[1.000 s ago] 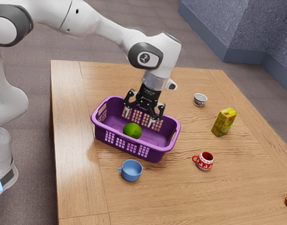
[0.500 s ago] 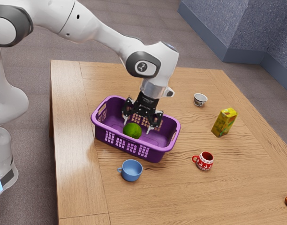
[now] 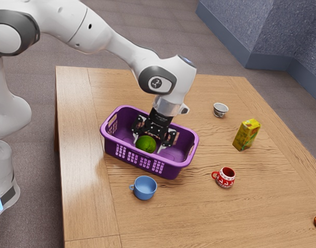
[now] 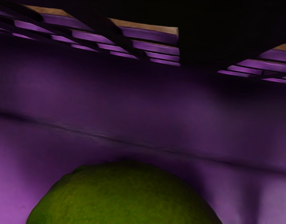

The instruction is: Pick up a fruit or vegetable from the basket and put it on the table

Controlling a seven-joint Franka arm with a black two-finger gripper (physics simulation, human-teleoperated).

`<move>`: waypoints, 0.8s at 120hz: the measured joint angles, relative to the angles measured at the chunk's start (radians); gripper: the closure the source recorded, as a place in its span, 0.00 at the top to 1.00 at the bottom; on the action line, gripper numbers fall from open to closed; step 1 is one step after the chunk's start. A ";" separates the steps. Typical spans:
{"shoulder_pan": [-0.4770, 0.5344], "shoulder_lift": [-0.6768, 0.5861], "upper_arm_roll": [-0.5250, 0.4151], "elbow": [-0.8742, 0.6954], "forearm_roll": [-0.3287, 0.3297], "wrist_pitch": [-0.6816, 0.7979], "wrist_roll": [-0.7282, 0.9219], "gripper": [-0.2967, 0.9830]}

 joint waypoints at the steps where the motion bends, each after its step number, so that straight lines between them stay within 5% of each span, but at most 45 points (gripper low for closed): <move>1: 0.000 0.000 0.000 0.000 0.000 0.000 -0.001 0.74; 38: 0.006 0.023 -0.006 0.000 0.001 0.000 -0.016 0.50; 63: 0.008 0.013 -0.019 0.057 0.018 -0.021 -0.022 0.48; 81: -0.005 -0.012 -0.028 0.285 0.121 -0.159 -0.033 0.47; 96: -0.066 -0.029 0.097 0.349 0.184 -0.276 -0.020 0.46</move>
